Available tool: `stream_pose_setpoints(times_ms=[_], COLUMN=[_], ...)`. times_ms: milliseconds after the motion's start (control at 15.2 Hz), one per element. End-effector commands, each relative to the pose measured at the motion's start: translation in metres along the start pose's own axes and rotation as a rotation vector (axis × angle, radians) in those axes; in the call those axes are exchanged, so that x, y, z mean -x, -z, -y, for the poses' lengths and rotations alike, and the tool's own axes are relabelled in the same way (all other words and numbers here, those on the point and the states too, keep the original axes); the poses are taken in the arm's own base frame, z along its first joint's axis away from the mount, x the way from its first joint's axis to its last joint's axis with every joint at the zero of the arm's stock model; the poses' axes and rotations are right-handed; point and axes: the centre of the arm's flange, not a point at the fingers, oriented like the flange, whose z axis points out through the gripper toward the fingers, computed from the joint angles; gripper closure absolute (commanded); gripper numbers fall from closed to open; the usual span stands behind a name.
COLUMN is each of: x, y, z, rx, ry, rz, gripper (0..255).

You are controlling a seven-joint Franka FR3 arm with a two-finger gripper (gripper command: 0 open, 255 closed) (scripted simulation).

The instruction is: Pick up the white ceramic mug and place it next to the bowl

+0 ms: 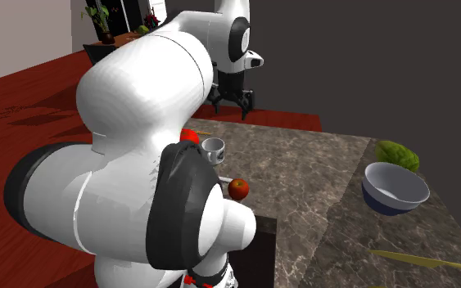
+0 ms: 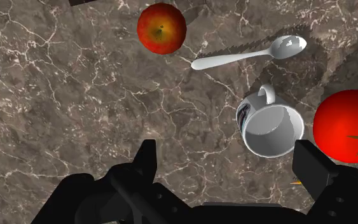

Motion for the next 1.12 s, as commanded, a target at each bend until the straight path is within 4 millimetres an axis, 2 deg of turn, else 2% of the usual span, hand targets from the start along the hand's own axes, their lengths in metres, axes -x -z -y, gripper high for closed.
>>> stream_pose_setpoints(times_ms=[0, 1056], x=[0.0, -0.086], y=[0.0, -0.191], z=[0.0, 0.055], rx=[0.0, 0.001], ry=[0.0, 0.006], rz=[0.0, 0.084], gripper=[0, 0])
